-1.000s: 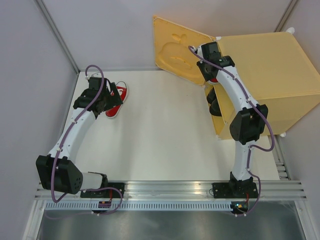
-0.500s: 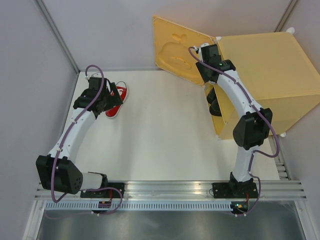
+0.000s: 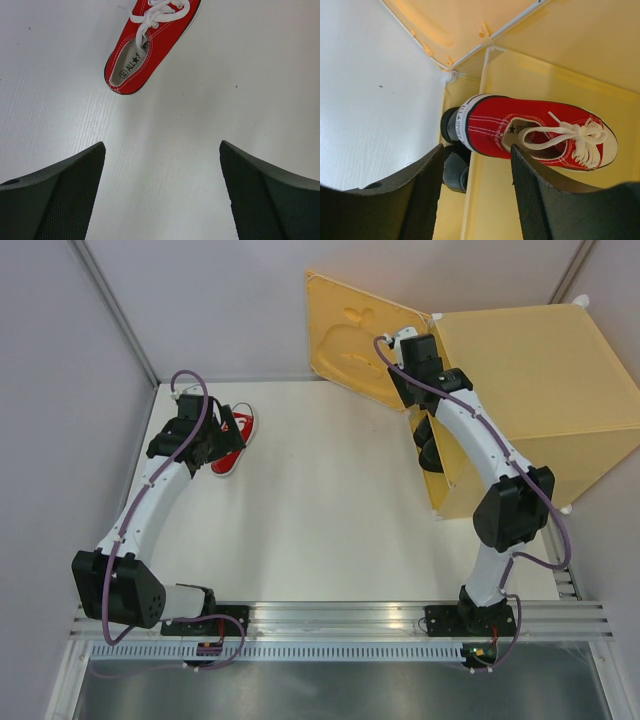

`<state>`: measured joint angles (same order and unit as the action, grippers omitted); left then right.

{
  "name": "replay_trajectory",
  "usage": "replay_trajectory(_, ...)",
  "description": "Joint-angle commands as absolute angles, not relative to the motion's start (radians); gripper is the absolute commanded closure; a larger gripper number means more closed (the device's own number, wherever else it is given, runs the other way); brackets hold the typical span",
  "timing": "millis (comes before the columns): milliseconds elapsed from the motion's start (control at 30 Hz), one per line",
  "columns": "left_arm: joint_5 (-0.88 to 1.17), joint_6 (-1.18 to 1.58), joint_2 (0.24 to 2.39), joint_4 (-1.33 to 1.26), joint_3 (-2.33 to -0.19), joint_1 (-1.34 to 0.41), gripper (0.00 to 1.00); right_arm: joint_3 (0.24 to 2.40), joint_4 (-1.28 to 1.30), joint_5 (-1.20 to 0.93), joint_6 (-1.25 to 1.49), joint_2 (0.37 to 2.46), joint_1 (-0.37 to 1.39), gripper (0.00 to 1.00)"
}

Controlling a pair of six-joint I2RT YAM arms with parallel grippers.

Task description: Place and organize the shoes in the shoe cabinet

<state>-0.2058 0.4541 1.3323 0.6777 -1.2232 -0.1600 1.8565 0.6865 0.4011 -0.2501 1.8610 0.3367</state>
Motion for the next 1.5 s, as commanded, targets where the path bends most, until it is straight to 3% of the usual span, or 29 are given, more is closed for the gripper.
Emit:
replay_trajectory(0,-0.195,0.423,1.318,0.643,-1.224,-0.156,0.03,1.841,0.62,0.348,-0.25,1.786,0.371,0.39)
replay_trajectory(433,-0.196,0.422,1.312,0.644,-1.223,-0.156,0.03,1.758,0.411,0.38,-0.173,1.824,0.489,0.32)
replay_trajectory(833,-0.198,0.422,1.308,0.644,-1.223,-0.156,0.03,1.715,0.265,0.646,-0.084,1.951,0.465,0.27)
replay_trajectory(1467,-0.196,0.42,1.305,0.644,-1.221,-0.156,0.03,1.555,0.252,0.77,-0.003,1.813,0.387,0.27)
